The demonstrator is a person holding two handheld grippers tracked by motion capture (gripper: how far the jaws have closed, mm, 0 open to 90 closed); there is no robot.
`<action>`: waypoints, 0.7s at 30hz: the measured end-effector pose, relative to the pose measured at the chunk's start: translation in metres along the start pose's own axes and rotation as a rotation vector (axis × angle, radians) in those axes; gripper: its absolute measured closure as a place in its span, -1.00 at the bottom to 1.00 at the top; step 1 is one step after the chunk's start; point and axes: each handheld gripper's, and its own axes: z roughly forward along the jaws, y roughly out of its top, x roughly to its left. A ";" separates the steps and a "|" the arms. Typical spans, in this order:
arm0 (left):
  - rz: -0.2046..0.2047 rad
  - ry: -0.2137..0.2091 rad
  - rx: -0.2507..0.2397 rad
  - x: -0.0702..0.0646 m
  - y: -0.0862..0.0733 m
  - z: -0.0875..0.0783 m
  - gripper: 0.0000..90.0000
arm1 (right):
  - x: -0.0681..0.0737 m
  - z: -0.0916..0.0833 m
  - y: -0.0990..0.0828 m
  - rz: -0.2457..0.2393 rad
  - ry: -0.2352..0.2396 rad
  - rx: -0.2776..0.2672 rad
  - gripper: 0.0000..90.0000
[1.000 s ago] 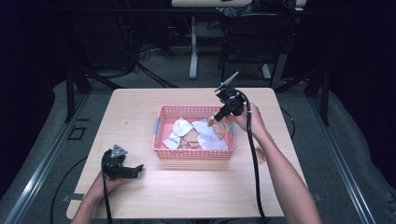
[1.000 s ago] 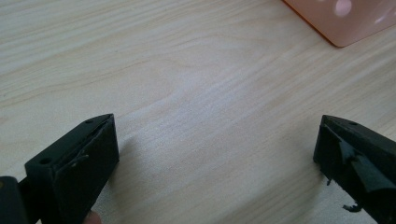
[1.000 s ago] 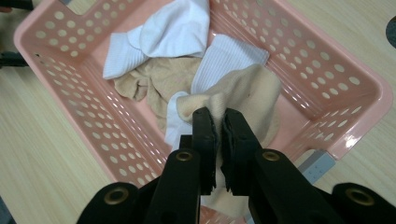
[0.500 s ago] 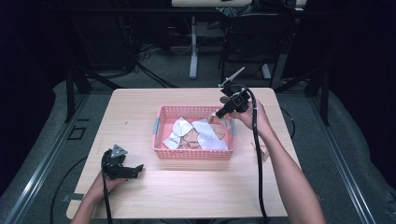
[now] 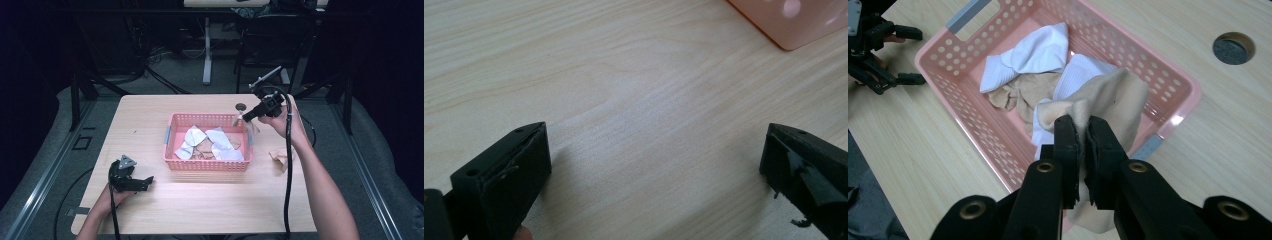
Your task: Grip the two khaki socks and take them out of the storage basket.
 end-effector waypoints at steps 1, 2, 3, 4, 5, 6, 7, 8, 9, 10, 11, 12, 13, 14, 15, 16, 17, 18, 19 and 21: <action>0.000 0.000 0.000 0.000 0.000 0.000 -1.00 | -0.001 -0.002 -0.002 0.008 0.000 -0.010 0.88; 0.000 0.002 0.000 0.000 0.000 0.000 -1.00 | -0.003 -0.005 -0.005 0.015 -0.002 -0.012 0.88; -0.001 0.001 0.000 0.000 0.000 0.000 -1.00 | -0.005 -0.007 -0.007 0.014 -0.011 -0.014 0.88; 0.000 0.000 0.000 0.000 0.000 0.000 -1.00 | -0.007 -0.010 -0.009 0.020 -0.016 -0.013 0.88; 0.000 0.001 0.000 0.000 0.000 0.000 -1.00 | -0.009 -0.012 -0.011 0.021 -0.021 -0.013 0.88; 0.000 0.000 0.000 0.000 0.000 0.000 -1.00 | -0.012 -0.015 -0.014 0.020 -0.025 -0.013 0.88; -0.001 0.001 0.000 0.000 0.000 0.000 -1.00 | -0.014 -0.017 -0.017 0.027 -0.029 -0.018 0.88; 0.000 0.001 0.000 0.000 0.000 0.000 -1.00 | -0.017 -0.019 -0.019 0.027 -0.034 -0.020 0.88; 0.000 0.002 0.000 0.000 0.000 0.000 -1.00 | -0.019 -0.021 -0.023 0.035 -0.036 -0.018 0.88; 0.000 0.002 0.000 0.000 0.000 0.000 -1.00 | -0.021 -0.022 -0.026 0.040 -0.043 -0.024 0.88; 0.000 0.002 0.000 0.000 0.000 0.000 -1.00 | -0.023 -0.024 -0.030 0.045 -0.048 -0.025 0.88; -0.001 0.001 -0.001 0.000 0.000 0.000 -1.00 | -0.025 -0.024 -0.033 0.050 -0.050 -0.028 0.88; -0.001 0.001 0.000 0.000 0.000 0.000 -1.00 | -0.027 -0.025 -0.037 0.054 -0.057 -0.027 0.88; 0.000 0.002 0.000 0.000 0.000 0.000 -1.00 | -0.029 -0.025 -0.040 0.060 -0.064 -0.025 0.88; 0.000 0.002 0.000 0.000 0.000 0.000 -1.00 | -0.031 -0.026 -0.044 0.063 -0.074 -0.021 0.88; 0.000 0.002 0.000 0.000 0.000 0.000 -1.00 | -0.033 -0.026 -0.047 0.067 -0.081 -0.019 0.88; -0.001 0.001 -0.001 0.000 0.000 0.000 -1.00 | -0.034 -0.026 -0.050 0.071 -0.089 -0.015 0.88; 0.000 0.003 0.000 0.000 0.000 0.000 -1.00 | -0.036 -0.027 -0.052 0.073 -0.098 -0.009 0.88; 0.000 0.002 0.000 0.000 0.000 0.000 -1.00 | -0.038 -0.027 -0.055 0.078 -0.101 -0.012 0.88; 0.000 0.000 -0.001 0.000 0.000 0.000 -1.00 | -0.042 -0.027 -0.061 0.089 -0.109 -0.013 0.88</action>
